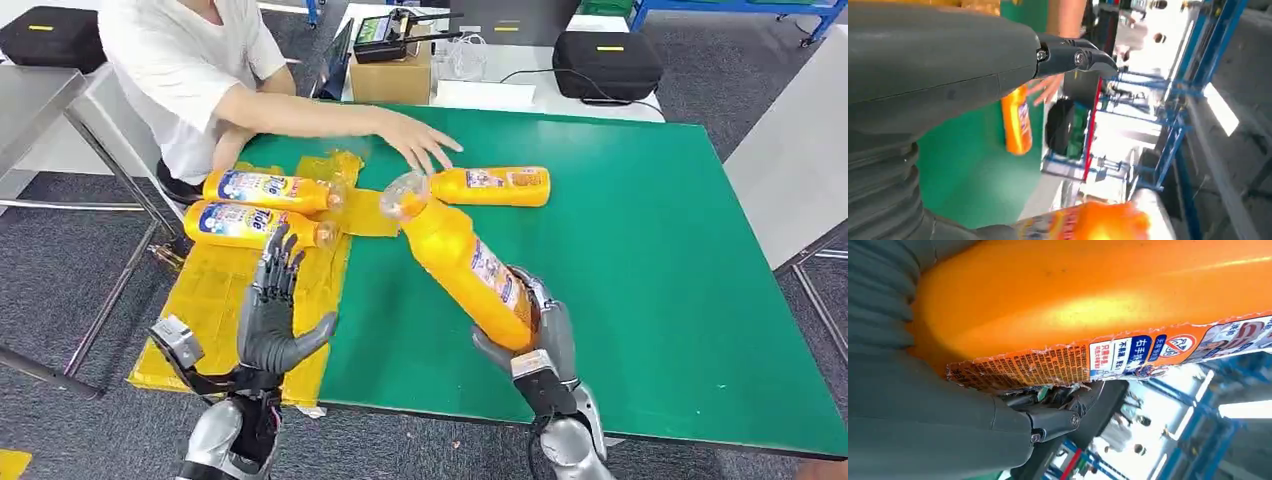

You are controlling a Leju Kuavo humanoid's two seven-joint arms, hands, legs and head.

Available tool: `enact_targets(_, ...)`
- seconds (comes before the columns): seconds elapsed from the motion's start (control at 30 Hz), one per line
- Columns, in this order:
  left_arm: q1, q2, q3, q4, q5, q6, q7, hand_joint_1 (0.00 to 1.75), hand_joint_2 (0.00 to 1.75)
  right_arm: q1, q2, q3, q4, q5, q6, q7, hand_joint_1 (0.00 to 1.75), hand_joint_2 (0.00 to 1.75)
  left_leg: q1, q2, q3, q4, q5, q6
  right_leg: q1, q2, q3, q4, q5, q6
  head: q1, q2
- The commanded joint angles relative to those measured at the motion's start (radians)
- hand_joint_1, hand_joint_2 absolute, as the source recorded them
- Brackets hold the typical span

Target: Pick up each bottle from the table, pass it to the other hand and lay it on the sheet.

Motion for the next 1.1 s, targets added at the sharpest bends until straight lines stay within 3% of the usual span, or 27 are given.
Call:
enact_targets(0.03,-0.013,0.066,-0.114,0.062,-0.082,-0.059,-0.019,0.00,1.75,-0.056,0.035,0.027,0.033,-0.029,0.102,-0.002,1.66,1.75,-0.001,-0.001,0.002,-0.002,0.000,0.002,0.000,0.000,0.001,-0.001,0.000,-0.003,0.000,0.000)
enact_targets(0.13,-0.068,0.086,-0.162,0.167,-0.103,-0.170,-0.015,0.00,1.75,-0.129,0.062,0.116,0.166,0.007,0.152,-0.051,1.71,1.75,0.000,0.001,0.004,-0.004,0.000,0.003,0.001,0.002,0.003,-0.004,0.001,-0.005,0.000,0.000)
enact_targets(0.23,-0.080,0.081,-0.164,0.193,-0.107,-0.173,-0.018,0.00,1.75,-0.141,0.075,0.130,0.190,0.010,0.156,-0.050,1.71,1.75,0.000,0.001,0.002,-0.003,0.000,0.002,0.000,0.001,0.002,-0.002,0.001,-0.003,0.000,0.000)
enact_targets(0.37,-0.111,0.075,-0.184,0.253,-0.089,-0.242,-0.005,0.00,1.75,-0.186,0.081,0.198,0.268,0.041,0.194,-0.071,1.71,1.75,0.002,-0.003,0.008,-0.011,0.004,0.006,0.004,-0.002,0.009,-0.011,0.004,-0.011,0.000,0.000)
enact_targets(0.43,-0.127,0.060,-0.173,0.296,-0.035,-0.279,0.006,0.00,1.75,-0.212,0.101,0.254,0.323,0.090,0.161,-0.101,1.73,1.75,0.000,0.001,0.003,-0.004,0.001,0.003,0.001,0.001,0.003,-0.004,0.002,-0.005,0.000,0.000)
enact_targets(0.47,-0.134,0.053,-0.166,0.310,-0.015,-0.283,0.014,0.00,1.75,-0.216,0.110,0.273,0.332,0.091,0.156,-0.108,1.73,1.75,0.001,0.001,0.006,-0.008,0.002,0.005,0.002,0.001,0.006,-0.008,0.003,-0.008,0.000,0.000)
enact_targets(0.6,-0.136,0.050,-0.164,0.315,-0.009,-0.283,0.016,0.00,1.75,-0.217,0.113,0.278,0.333,0.091,0.153,-0.108,1.71,1.75,0.000,0.001,0.002,-0.004,0.000,0.003,0.001,0.002,0.002,-0.003,0.001,-0.004,0.000,0.000)
enact_targets(0.63,-0.154,0.022,-0.128,0.319,0.069,-0.267,0.043,0.00,1.75,-0.209,0.115,0.361,0.325,0.105,0.120,-0.108,1.75,1.75,0.000,0.001,0.002,-0.003,0.000,0.002,0.001,0.001,0.002,-0.002,0.001,-0.004,0.000,0.000)
enact_targets(0.7,-0.152,0.008,-0.103,0.276,0.118,-0.241,0.057,0.00,1.75,-0.199,0.106,0.404,0.335,0.092,0.099,-0.108,1.75,1.75,0.001,-0.002,0.003,-0.004,0.000,0.004,0.003,-0.002,0.004,-0.004,0.000,-0.006,0.000,0.000)
enact_targets(1.1,-0.175,-0.011,-0.036,0.175,0.243,-0.141,0.083,0.00,1.75,-0.191,0.083,0.425,0.334,0.048,0.085,-0.108,1.75,1.75,0.001,-0.003,-0.001,-0.002,0.001,0.003,0.002,-0.003,0.001,-0.003,0.000,-0.005,0.000,0.000)
